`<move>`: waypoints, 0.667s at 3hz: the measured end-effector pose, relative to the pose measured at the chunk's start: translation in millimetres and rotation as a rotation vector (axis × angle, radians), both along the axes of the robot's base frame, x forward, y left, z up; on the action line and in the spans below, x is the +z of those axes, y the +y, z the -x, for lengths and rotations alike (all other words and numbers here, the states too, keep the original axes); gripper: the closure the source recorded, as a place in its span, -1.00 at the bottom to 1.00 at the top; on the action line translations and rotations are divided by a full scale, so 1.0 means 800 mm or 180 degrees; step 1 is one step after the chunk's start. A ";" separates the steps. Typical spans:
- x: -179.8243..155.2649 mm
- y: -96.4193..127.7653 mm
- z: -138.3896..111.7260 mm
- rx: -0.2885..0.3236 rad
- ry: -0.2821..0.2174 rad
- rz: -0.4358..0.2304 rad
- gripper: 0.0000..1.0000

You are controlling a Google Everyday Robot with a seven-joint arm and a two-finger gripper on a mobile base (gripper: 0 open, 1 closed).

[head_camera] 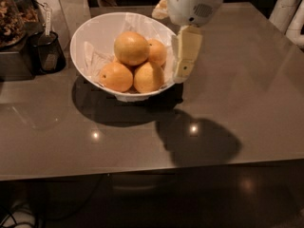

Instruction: Pick orange from white bowl

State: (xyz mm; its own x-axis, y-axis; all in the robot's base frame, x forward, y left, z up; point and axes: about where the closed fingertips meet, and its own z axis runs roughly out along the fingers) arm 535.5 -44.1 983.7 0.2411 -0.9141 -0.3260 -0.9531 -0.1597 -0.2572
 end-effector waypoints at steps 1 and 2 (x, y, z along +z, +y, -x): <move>-0.013 0.043 -0.015 0.0191 0.0055 0.0015 -1.00; -0.012 0.047 -0.016 0.0199 0.0039 0.0003 -1.00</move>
Offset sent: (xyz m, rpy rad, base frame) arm 0.0107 0.0309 -0.0091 -0.0043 0.0153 0.0543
